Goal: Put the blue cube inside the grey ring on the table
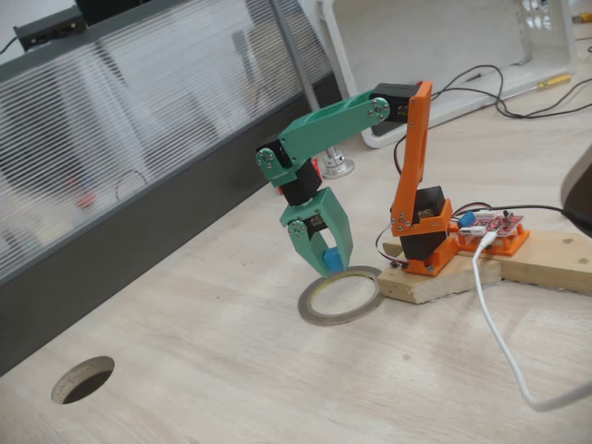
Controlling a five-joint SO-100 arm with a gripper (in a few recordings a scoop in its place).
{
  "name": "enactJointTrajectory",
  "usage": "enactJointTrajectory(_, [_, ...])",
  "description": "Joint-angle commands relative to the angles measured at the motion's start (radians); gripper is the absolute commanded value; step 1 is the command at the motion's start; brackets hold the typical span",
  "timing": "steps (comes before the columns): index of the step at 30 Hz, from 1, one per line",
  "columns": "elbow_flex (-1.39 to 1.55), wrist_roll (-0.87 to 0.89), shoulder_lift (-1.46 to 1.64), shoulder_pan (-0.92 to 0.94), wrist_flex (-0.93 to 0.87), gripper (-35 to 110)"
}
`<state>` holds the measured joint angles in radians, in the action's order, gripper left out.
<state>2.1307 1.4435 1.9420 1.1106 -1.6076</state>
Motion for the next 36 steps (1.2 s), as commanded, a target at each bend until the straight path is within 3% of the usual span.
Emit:
enactJointTrajectory(1, [0.014, 0.015, 0.025, 0.014, -0.009, 17])
enactJointTrajectory(7, [0.054, 0.015, 0.023, 0.014, -0.002, 17])
enactJointTrajectory(13, [0.06, 0.015, 0.021, 0.014, 0.153, 17])
enactJointTrajectory(36, [0.163, 0.015, 0.018, 0.014, 0.241, 17])
